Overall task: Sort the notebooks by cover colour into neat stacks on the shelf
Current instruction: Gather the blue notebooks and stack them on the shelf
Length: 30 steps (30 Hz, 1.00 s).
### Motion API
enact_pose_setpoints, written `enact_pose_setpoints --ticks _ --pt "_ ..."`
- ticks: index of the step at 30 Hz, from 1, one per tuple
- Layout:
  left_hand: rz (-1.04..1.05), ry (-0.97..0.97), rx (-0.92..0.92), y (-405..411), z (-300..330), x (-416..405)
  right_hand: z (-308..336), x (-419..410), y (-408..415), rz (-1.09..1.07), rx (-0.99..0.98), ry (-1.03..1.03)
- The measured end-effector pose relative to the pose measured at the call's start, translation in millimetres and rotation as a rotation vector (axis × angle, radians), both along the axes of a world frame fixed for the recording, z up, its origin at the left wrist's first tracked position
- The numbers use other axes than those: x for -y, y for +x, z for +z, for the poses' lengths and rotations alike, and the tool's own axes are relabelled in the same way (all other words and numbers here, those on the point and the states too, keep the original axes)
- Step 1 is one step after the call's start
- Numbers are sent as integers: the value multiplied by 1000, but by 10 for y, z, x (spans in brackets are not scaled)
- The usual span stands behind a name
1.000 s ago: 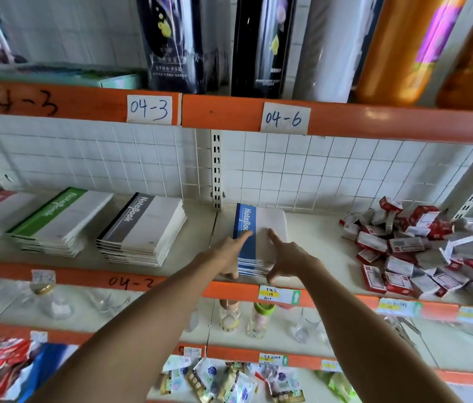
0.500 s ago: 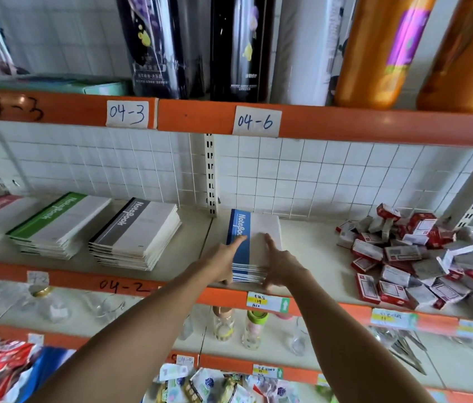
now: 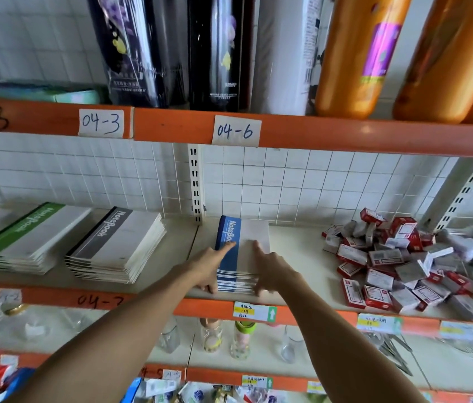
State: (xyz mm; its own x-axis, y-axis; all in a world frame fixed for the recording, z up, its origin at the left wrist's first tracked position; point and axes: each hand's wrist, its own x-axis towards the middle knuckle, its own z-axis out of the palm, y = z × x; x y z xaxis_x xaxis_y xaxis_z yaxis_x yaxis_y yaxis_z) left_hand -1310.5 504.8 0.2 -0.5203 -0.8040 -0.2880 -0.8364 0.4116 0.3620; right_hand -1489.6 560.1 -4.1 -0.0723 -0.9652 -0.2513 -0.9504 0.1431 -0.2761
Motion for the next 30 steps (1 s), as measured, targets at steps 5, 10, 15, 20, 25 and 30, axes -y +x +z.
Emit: enact_pose_setpoints --ticks 5,10,15,20,25,30 --pt "-38 -72 36 39 7 -36 -59 -37 43 5 -4 -15" --pt "-39 -170 71 53 -90 -52 -164 -13 86 6 -22 -61" --pt "58 -87 7 16 -172 139 -114 141 53 19 -47 -55" --pt "72 -89 -7 -21 -137 323 -87 339 25 19 -38 -58" --pt "35 -75 42 -86 -84 514 -34 549 -42 37 -40 -30" --pt "29 -110 54 -122 -77 569 -52 648 -116 27 -66 -33"
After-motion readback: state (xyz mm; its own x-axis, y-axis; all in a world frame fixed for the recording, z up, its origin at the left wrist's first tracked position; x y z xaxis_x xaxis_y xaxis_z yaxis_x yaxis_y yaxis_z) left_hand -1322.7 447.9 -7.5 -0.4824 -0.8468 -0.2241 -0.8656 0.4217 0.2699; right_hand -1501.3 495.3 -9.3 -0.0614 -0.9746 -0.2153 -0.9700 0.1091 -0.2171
